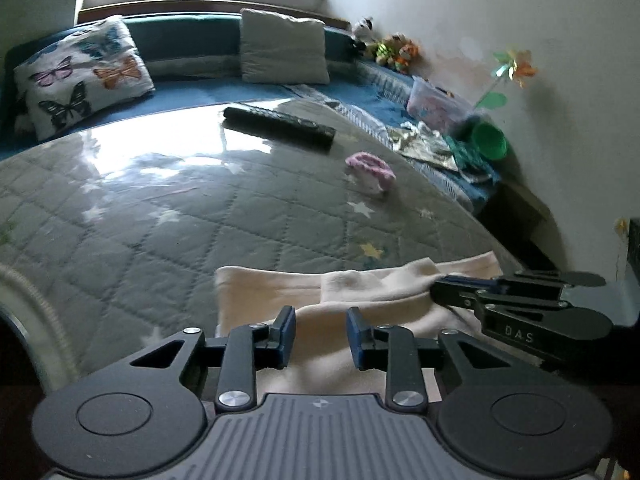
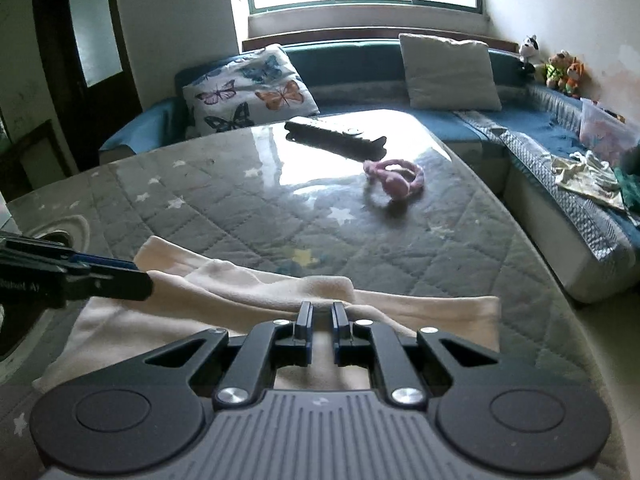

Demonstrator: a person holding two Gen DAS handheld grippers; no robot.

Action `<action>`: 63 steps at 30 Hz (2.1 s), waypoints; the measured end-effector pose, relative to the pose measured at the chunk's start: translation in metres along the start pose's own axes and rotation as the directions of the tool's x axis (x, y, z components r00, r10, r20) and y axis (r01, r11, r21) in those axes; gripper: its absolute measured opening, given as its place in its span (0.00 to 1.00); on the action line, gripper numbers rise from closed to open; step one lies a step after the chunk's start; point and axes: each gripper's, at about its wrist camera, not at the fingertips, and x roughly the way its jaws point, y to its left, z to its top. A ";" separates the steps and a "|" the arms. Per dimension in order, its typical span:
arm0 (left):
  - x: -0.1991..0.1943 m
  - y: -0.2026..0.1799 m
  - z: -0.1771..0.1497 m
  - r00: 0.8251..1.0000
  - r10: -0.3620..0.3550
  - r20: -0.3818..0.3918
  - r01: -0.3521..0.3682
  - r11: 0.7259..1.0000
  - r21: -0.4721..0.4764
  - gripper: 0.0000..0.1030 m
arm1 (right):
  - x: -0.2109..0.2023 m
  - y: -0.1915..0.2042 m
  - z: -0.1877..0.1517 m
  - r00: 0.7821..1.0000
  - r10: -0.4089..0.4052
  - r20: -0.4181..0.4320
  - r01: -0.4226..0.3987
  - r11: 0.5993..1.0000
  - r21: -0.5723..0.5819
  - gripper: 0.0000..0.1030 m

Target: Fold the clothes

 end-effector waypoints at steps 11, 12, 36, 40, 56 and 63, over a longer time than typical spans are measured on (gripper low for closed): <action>0.027 -0.006 0.007 0.999 0.046 0.000 -0.046 0.998 0.050 0.30 | 0.011 0.004 0.000 0.999 -0.021 0.027 0.021 1.000 0.007 0.18; 0.029 -0.007 0.008 0.999 0.051 0.002 -0.051 0.997 0.056 0.30 | 0.012 0.006 0.001 0.999 -0.023 0.030 0.024 1.000 -0.001 0.18; -0.010 -0.040 -0.012 0.995 0.096 0.035 -0.100 0.987 0.129 0.65 | -0.030 0.017 -0.015 0.999 -0.023 0.030 0.024 0.998 -0.056 0.44; -0.021 -0.048 -0.024 0.995 0.096 0.042 -0.101 0.987 0.126 0.72 | -0.046 0.019 -0.024 0.999 -0.022 0.033 0.024 0.998 -0.050 0.52; -0.065 -0.055 -0.071 0.987 0.142 0.081 -0.149 0.984 0.095 0.97 | -0.089 0.022 -0.066 0.999 -0.046 0.024 0.047 0.998 -0.040 0.76; -0.081 -0.057 -0.093 0.980 0.173 0.095 -0.182 0.979 0.094 1.00 | -0.102 0.029 -0.081 0.997 -0.069 0.018 0.070 0.996 -0.056 0.86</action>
